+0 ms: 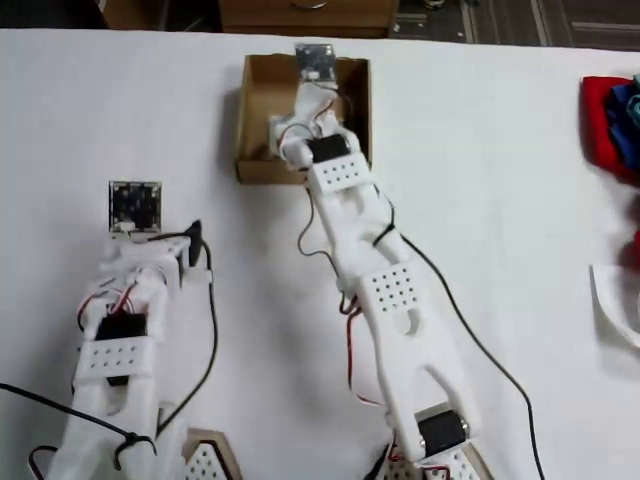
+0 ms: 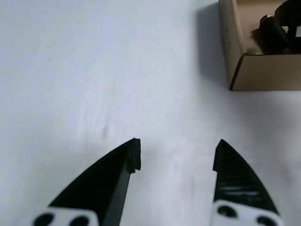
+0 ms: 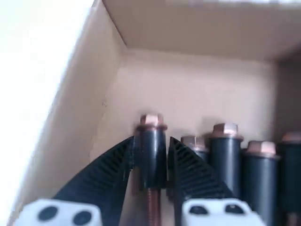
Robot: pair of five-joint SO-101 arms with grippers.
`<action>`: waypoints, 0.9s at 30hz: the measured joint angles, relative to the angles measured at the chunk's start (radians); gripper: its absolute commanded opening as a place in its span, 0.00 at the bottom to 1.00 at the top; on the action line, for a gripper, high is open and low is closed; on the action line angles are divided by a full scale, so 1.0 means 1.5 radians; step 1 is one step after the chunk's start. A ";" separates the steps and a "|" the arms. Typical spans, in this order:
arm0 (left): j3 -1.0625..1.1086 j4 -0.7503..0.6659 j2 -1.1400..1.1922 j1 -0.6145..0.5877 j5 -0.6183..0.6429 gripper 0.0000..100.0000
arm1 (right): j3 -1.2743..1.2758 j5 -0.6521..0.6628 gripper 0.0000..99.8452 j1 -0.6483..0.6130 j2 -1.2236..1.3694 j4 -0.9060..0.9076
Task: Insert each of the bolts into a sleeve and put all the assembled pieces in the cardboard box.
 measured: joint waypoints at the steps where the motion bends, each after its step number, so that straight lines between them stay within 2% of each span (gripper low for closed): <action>1: 0.000 0.000 0.000 0.000 0.000 0.26 | -0.024 0.000 0.07 0.002 0.000 0.013; 6: 0.000 0.000 0.000 0.000 0.000 0.26 | -0.169 0.000 0.02 0.020 -0.002 0.115; 17: 0.000 0.000 0.000 0.003 0.000 0.26 | -0.180 0.000 0.02 0.071 -0.198 0.450; 23: -0.003 0.005 -0.002 0.004 0.000 0.26 | -0.186 0.000 0.02 0.078 -0.317 0.573; 25: -0.027 0.054 -0.024 0.003 0.000 0.26 | -0.186 0.000 0.02 0.096 -0.357 0.577; 27: -0.075 0.144 -0.068 0.003 0.000 0.26 | -0.186 0.000 0.02 0.121 -0.404 0.578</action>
